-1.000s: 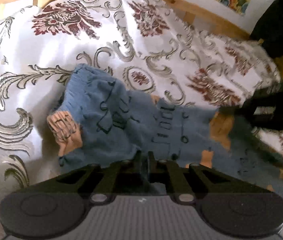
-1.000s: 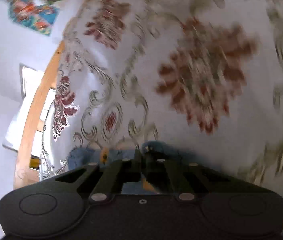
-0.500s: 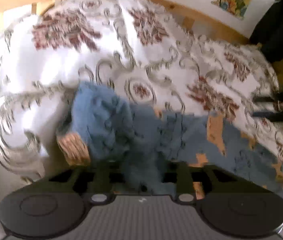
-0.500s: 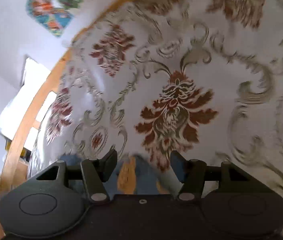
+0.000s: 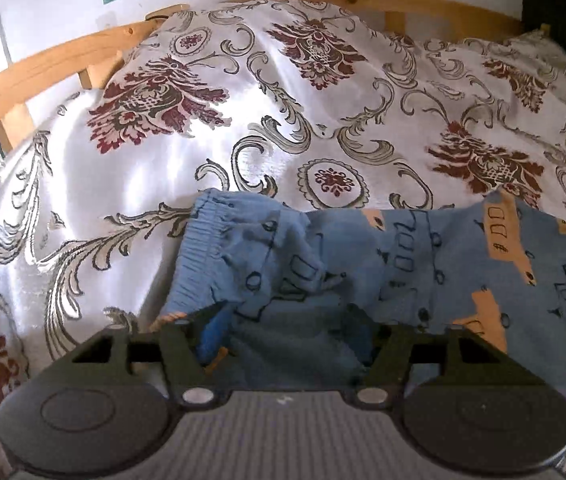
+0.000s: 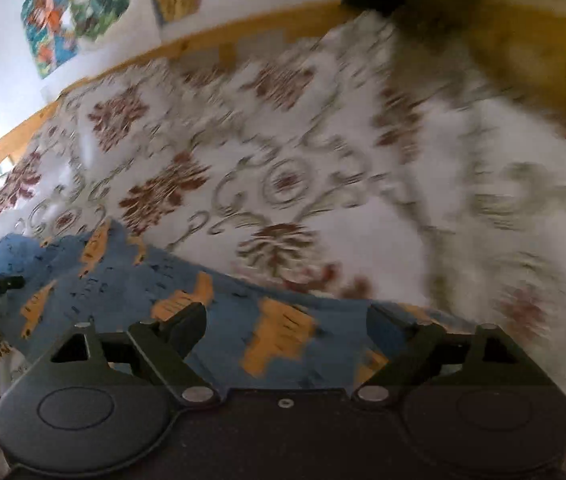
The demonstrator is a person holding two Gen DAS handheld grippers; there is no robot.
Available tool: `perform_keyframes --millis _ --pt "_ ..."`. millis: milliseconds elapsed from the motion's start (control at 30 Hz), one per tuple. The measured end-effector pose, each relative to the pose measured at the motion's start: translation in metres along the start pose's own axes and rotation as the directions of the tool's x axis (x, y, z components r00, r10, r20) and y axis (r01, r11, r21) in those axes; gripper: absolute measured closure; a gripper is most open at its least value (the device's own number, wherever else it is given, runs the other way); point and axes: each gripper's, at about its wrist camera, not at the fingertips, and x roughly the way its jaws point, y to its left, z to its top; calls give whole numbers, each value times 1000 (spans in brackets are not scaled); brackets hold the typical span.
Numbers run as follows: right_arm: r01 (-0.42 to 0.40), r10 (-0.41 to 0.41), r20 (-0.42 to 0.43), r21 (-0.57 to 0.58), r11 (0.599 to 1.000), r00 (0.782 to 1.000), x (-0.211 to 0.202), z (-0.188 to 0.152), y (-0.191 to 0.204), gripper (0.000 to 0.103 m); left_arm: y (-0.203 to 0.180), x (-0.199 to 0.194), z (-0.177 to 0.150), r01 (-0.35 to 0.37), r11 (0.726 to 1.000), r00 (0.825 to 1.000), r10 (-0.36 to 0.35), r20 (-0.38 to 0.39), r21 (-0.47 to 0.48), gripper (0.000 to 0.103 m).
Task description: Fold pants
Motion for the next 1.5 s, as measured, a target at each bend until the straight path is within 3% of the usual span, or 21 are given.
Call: perform_keyframes --millis 67,133,233,367,500,600,667,733,833,933,967,1000,1033,1067,1167,1233,1300,1333,1400,1467,1500 --pt "9 -10 33 27 1000 999 -26 -21 -9 4 -13 -7 -1 -8 1000 1000 8 15 9 15" --pt "59 -61 35 58 997 998 -42 -48 -16 3 -29 -11 -3 -9 998 999 7 31 69 15" --pt "121 -126 29 129 984 992 -56 -80 -27 3 -48 -7 -6 -80 981 997 76 25 175 14" --pt "128 -134 53 109 986 990 -72 -101 -32 2 -46 -7 -2 -129 983 991 133 -22 131 10" --pt "126 -133 78 84 988 988 -73 -107 -28 1 -69 -31 23 -53 989 998 48 42 135 0" --pt "126 -136 113 90 988 984 -73 -109 -25 1 -117 -53 46 109 965 985 -138 107 238 0" --pt "127 -139 135 93 987 981 -74 -109 -27 1 -160 -63 59 267 907 940 -319 117 326 0" --pt "145 -161 175 101 984 971 -79 -111 -29 1 -204 -70 67 429 807 859 -503 91 405 0" --pt "212 -222 213 69 975 952 -83 -113 -27 1 -274 -79 76 601 629 724 -689 -3 493 0" --pt "245 -248 229 42 969 941 -85 -116 -29 1 -335 -91 77 710 418 570 -814 -114 566 0" --pt "250 -252 230 41 967 940 -84 -117 -30 1 -355 -92 74 732 338 532 -826 -187 591 0" --pt "250 -253 227 45 967 940 -83 -119 -32 1 -374 -91 71 744 270 511 -819 -260 612 0" --pt "245 -249 226 48 968 942 -82 -120 -34 1 -393 -87 66 750 211 503 -797 -334 627 0" --pt "240 -245 232 50 970 942 -82 -121 -36 1 -406 -82 62 752 180 507 -773 -382 634 0" --pt "226 -230 249 45 973 941 -82 -125 -38 1 -432 -62 48 771 134 517 -704 -488 623 9" --pt "221 -224 253 42 974 941 -81 -126 -39 1 -439 -49 44 796 141 514 -672 -534 589 12" --pt "219 -222 254 41 975 941 -80 -127 -40 1 -444 -38 44 812 185 527 -640 -559 554 26" --pt "217 -219 254 38 975 942 -80 -127 -40 1 -444 -35 46 830 204 515 -638 -572 520 27" --pt "215 -217 254 34 976 943 -79 -128 -41 1 -444 -35 47 845 205 494 -652 -574 495 44" --pt "219 -218 253 27 975 942 -78 -128 -40 1 -446 -39 46 835 204 509 -637 -579 511 52" --pt "223 -221 254 22 975 942 -78 -130 -38 1 -446 -41 45 835 209 513 -632 -581 510 63"
